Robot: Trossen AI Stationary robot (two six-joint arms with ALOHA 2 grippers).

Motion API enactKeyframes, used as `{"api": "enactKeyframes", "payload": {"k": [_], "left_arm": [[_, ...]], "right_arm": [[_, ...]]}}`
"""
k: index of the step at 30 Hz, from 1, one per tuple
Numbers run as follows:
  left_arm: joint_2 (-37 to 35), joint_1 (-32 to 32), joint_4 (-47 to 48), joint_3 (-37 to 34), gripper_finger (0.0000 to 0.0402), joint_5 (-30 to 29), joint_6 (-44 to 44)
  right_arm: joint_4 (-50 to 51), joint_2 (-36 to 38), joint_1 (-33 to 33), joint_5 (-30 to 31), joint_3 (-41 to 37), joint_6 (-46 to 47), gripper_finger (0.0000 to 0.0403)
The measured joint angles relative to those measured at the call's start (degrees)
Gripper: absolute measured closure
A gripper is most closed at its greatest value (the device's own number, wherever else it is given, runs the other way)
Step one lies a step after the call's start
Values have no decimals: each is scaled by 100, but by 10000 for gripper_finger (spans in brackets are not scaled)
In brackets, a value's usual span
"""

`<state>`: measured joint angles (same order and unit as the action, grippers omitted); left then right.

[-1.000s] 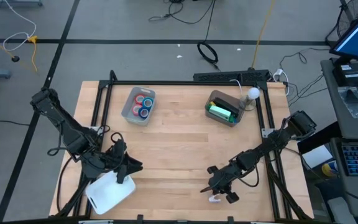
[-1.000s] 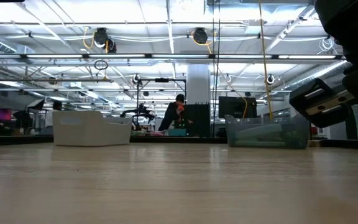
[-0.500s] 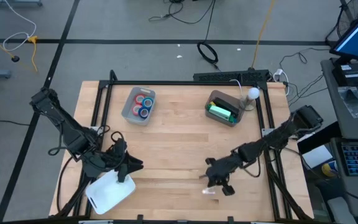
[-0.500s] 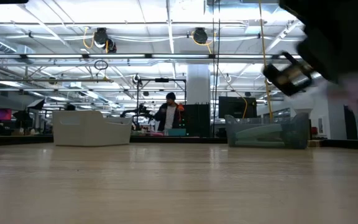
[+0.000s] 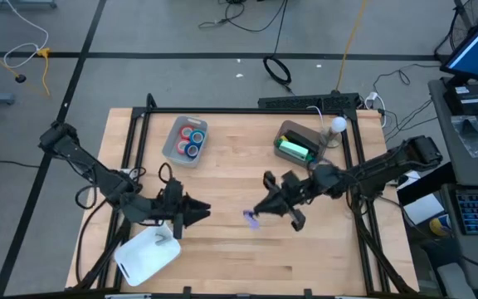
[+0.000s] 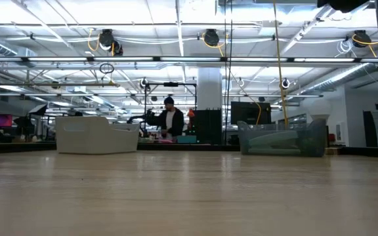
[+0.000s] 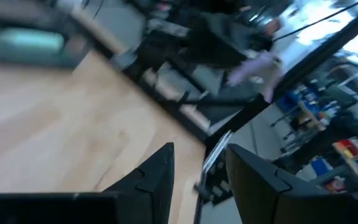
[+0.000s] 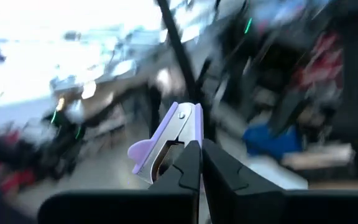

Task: Pick and place Stapler, Stapler remover, tape
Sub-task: Put the violet staple remover into the white bin

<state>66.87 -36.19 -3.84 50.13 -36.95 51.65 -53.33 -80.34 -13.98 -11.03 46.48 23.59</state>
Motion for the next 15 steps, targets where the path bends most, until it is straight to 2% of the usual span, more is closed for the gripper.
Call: {"api": "enactKeyframes", "payload": {"k": [4,7,10,15], "left_arm": [[298,219,-1123,0,256,3,-1069],[534,463,-1895,0,256,95,-1636],[769,748,-2438,0,256,499,-1867],[1106,1153,-2930,0,256,1312,-1780]], "right_arm": [[-519,-6,16,729,0,-122,402],[-689,-24,16,1054,0,-311,403],[-744,-116,15,1243,3,-395,403],[-774,-191,16,1291,2,-608,403]]}}
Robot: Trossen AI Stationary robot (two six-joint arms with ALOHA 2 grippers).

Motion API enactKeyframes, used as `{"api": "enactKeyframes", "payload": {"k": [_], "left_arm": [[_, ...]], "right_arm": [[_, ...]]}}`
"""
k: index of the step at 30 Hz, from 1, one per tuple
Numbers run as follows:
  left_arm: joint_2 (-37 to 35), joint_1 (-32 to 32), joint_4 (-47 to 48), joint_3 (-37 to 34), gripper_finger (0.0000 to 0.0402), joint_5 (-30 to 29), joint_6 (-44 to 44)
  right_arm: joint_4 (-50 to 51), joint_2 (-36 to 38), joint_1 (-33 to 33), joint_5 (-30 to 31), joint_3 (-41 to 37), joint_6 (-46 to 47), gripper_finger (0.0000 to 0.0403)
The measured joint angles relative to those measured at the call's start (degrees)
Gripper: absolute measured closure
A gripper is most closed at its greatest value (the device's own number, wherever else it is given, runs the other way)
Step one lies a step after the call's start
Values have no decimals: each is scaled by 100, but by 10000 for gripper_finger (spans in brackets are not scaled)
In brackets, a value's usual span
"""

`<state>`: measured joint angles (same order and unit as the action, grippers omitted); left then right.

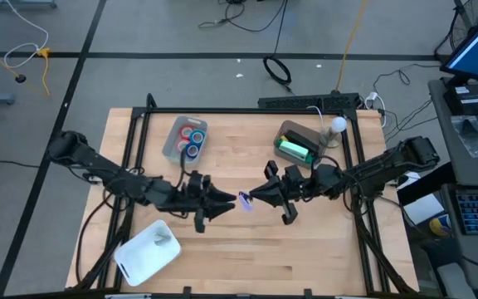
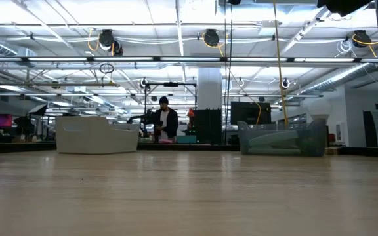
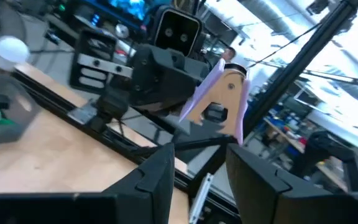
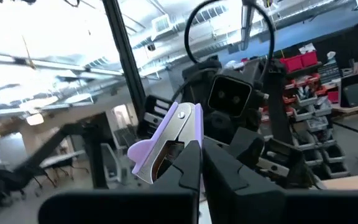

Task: Pick and place Stapler, Stapler remover, tape
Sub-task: Put the violet staple remover into the white bin

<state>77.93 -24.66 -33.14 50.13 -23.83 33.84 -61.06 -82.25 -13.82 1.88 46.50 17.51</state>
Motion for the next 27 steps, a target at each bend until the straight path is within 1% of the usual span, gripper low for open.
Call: {"api": "enactKeyframes", "payload": {"k": [3,10,16,27], "left_arm": [[126,136,-164,0,256,293,96],[173,334,-330,0,256,468,133],[173,430,-326,0,256,722,202],[173,592,-216,0,256,775,227]], "right_arm": [[47,-7,2,142,0,-232,403],[449,-40,122,286,2,-389,403],[428,-38,292,273,1,-477,403],[429,-38,476,239,0,-476,403]]}}
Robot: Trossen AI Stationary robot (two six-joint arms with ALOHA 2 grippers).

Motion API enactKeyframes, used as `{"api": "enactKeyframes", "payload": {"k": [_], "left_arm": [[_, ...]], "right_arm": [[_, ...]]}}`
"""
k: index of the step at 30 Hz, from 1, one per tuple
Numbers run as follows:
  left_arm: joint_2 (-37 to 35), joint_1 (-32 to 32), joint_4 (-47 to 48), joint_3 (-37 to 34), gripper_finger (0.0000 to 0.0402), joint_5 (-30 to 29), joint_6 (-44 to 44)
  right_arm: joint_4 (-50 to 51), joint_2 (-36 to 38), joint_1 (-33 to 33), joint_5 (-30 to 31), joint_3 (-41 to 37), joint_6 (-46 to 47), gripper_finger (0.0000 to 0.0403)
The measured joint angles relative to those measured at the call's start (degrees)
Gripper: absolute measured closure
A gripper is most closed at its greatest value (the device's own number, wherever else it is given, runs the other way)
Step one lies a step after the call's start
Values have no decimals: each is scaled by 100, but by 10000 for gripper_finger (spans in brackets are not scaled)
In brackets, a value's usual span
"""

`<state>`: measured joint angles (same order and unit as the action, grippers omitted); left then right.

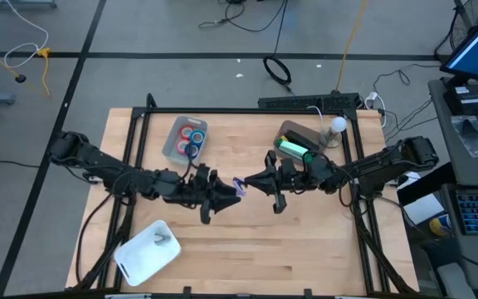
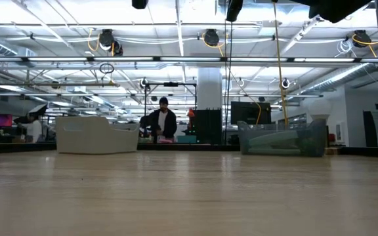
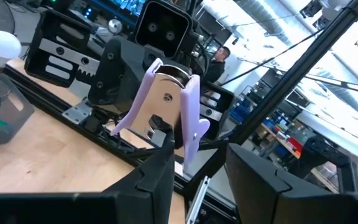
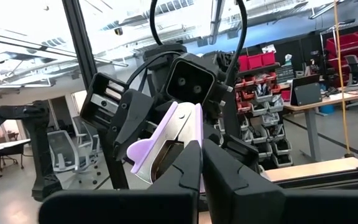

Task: Pick and place Stapler, Stapler remover, tape
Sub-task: Put the violet staple remover into the white bin

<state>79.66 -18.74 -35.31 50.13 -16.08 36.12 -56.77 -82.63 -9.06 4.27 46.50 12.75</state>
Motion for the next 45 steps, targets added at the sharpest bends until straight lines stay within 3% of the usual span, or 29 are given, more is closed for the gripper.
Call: {"api": "enactKeyframes", "payload": {"k": [6,16,35,45], "left_arm": [[0,111,1,0,272,305,25],[0,113,7,0,392,428,22],[0,98,209,-2,400,604,145],[-11,-42,1045,-2,401,641,566]], "right_arm": [[6,0,1,-9,0,-22,403],[-7,4,118,-312,2,80,403],[290,4,120,-435,4,459,368],[964,0,113,-531,3,801,288]]}}
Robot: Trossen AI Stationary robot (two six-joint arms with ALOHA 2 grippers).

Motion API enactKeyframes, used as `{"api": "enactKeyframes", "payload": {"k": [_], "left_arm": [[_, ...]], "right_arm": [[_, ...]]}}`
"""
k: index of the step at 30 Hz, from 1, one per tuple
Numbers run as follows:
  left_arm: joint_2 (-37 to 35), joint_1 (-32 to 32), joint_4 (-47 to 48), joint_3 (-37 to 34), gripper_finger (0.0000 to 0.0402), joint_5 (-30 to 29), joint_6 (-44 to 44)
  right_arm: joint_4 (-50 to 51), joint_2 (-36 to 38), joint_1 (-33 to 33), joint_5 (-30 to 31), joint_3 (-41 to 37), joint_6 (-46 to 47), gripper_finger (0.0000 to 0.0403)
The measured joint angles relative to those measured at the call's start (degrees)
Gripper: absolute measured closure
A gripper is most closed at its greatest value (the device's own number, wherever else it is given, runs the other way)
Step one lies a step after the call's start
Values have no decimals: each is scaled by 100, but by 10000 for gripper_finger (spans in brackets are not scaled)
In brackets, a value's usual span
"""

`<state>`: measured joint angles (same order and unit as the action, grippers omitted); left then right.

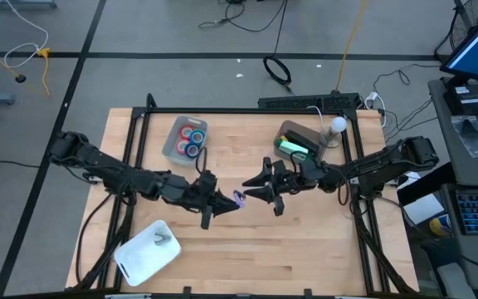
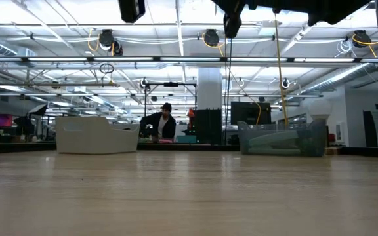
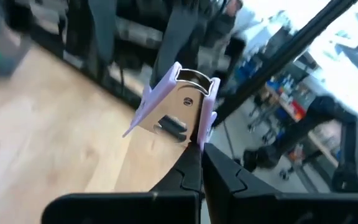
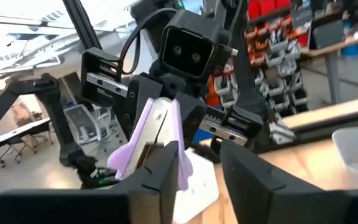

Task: Pick and place Stapler, Stapler remover, tape
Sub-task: Put the violet staple remover into the white bin

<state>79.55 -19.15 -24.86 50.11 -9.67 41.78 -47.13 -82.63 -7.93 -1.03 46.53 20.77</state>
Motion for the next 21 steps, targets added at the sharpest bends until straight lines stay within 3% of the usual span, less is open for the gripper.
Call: {"api": "enactKeyframes", "payload": {"k": [6,12,16,21], "left_arm": [[0,-110,769,0,401,165,409],[-8,-157,1626,0,401,344,882],[-195,-200,2534,0,401,984,1411],[-694,-421,3716,0,401,2148,2229]], "right_arm": [[36,-2,2,-734,-3,261,243],[43,68,1,-1571,-3,720,226],[136,127,-1,-2036,-3,865,226],[681,156,-1,-2177,-3,892,233]]}}
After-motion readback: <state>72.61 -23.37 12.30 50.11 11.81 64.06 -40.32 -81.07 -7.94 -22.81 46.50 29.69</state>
